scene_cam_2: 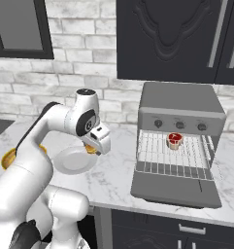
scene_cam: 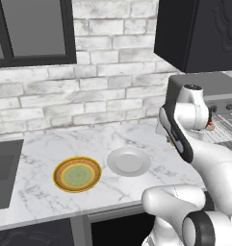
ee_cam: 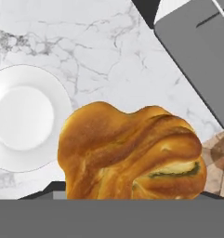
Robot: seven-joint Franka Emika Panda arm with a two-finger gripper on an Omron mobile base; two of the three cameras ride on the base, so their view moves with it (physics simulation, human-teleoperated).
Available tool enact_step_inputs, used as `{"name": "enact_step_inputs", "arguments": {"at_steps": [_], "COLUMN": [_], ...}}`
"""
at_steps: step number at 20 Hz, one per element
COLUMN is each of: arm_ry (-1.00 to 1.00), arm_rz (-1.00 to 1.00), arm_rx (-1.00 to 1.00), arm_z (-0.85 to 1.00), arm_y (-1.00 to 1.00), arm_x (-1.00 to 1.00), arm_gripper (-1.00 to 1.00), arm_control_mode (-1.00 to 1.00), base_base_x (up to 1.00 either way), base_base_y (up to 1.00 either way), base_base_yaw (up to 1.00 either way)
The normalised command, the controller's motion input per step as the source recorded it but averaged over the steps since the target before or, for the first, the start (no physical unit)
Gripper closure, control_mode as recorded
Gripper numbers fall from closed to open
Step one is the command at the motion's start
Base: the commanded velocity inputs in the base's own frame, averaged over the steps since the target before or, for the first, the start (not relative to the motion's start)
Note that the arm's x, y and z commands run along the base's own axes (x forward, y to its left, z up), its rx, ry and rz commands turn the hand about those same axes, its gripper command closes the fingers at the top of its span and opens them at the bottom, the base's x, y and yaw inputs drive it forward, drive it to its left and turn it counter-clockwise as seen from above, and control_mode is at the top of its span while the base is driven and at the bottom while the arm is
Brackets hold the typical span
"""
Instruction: Open the toaster oven door. Place the bread on the top rack in the toaster oven and place the steak on the bottom rack.
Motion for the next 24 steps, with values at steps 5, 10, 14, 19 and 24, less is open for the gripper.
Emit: {"name": "enact_step_inputs", "arguments": {"at_steps": [5, 10, 14, 19, 24], "arm_ry": [0.02, 0.03, 0.01, 0.0, 0.0], "arm_rz": [-0.01, 0.0, 0.0, 0.0, 0.0], "arm_rx": [0.0, 0.0, 0.0, 0.0, 0.0], "arm_z": [0.24, 0.19, 0.04, 0.0, 0.0], "arm_y": [-0.82, -0.86, -0.88, -0.87, -0.76], "arm_x": [-0.05, -0.01, 0.0, 0.0, 0.08], "arm_gripper": [1.0, 1.0, 1.0, 1.0, 1.0], "arm_control_mode": [-1.0, -1.0, -1.0, -1.0, -1.0], "base_base_x": [0.0, 0.0, 0.0, 0.0, 0.0], "base_base_y": [0.0, 0.0, 0.0, 0.0, 0.0], "base_base_yaw": [0.0, 0.0, 0.0, 0.0, 0.0]}}
